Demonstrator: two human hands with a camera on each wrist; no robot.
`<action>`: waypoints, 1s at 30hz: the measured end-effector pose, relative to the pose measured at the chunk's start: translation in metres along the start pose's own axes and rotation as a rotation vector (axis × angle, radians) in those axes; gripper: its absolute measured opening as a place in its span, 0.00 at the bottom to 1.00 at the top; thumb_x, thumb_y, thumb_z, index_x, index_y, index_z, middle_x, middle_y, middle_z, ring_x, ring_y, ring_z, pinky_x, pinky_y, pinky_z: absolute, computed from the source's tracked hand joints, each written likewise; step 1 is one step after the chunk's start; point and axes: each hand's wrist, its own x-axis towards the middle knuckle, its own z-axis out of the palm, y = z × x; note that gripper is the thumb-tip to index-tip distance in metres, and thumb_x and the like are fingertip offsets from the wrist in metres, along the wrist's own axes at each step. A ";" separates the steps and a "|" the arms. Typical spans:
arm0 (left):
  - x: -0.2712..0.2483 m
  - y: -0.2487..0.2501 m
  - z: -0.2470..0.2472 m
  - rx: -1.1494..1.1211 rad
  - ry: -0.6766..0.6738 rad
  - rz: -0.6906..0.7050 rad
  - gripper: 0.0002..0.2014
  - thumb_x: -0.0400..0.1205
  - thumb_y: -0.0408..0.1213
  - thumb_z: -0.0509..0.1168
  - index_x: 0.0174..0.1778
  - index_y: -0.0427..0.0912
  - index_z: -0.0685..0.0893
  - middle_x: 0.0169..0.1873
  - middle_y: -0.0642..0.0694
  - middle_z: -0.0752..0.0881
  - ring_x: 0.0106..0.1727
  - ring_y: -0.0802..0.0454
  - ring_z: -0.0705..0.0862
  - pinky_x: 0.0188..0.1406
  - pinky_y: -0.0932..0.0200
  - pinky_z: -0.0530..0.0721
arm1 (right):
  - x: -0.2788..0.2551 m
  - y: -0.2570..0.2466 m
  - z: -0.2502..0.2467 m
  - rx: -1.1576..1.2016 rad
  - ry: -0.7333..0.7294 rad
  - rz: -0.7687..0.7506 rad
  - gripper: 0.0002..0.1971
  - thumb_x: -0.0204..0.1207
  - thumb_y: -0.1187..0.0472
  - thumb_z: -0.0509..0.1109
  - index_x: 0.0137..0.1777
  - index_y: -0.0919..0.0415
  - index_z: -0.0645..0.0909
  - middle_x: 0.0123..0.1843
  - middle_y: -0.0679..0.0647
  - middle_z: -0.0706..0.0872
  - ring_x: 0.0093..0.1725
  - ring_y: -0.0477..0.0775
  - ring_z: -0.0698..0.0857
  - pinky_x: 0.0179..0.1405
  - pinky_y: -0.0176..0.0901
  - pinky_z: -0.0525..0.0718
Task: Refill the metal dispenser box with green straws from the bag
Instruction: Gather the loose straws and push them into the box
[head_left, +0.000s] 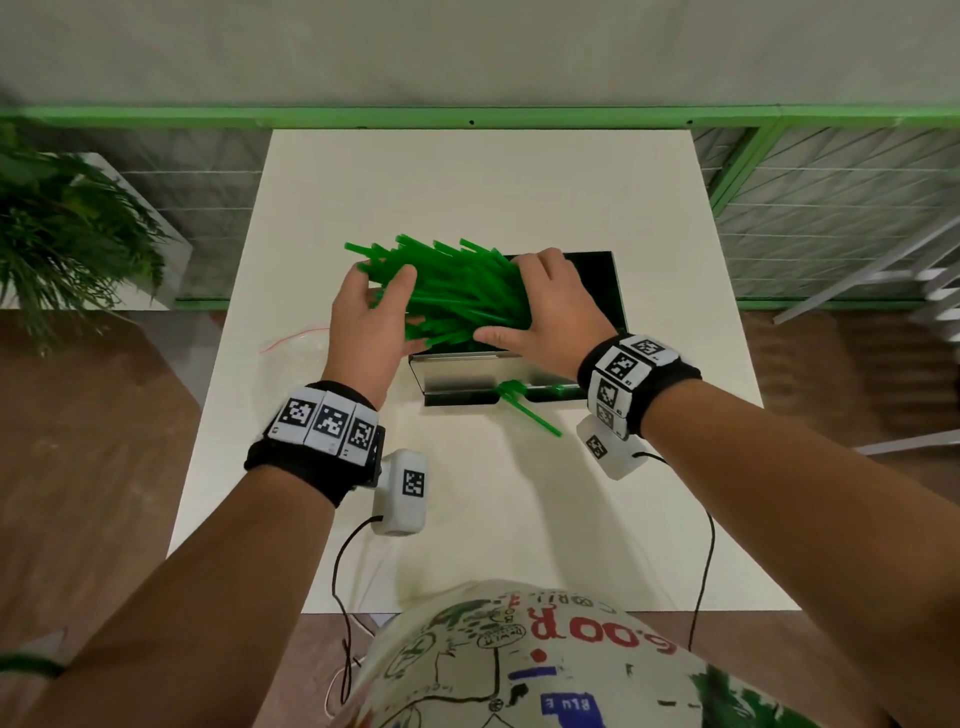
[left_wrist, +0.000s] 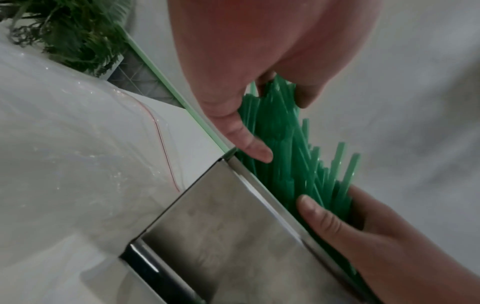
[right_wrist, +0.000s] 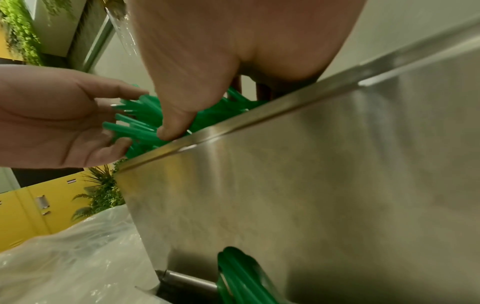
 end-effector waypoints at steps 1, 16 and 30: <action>-0.001 -0.002 -0.002 0.037 -0.007 0.020 0.09 0.88 0.45 0.68 0.61 0.46 0.80 0.59 0.43 0.88 0.53 0.46 0.92 0.40 0.51 0.95 | 0.000 0.000 -0.001 -0.044 0.013 0.002 0.43 0.65 0.29 0.75 0.71 0.59 0.73 0.65 0.60 0.75 0.63 0.61 0.76 0.63 0.57 0.81; 0.001 -0.013 -0.004 -0.086 0.027 -0.064 0.24 0.85 0.34 0.72 0.71 0.50 0.68 0.59 0.50 0.78 0.59 0.55 0.86 0.45 0.56 0.94 | 0.020 0.011 -0.032 -0.020 -0.369 0.169 0.51 0.62 0.59 0.82 0.85 0.58 0.59 0.77 0.61 0.71 0.72 0.61 0.76 0.67 0.51 0.81; 0.011 0.001 0.007 -0.167 -0.042 -0.149 0.26 0.80 0.37 0.79 0.71 0.44 0.76 0.62 0.42 0.88 0.56 0.48 0.93 0.42 0.49 0.94 | 0.044 -0.020 -0.011 -0.210 -0.446 0.082 0.40 0.61 0.64 0.81 0.73 0.57 0.68 0.62 0.62 0.73 0.55 0.64 0.79 0.51 0.55 0.87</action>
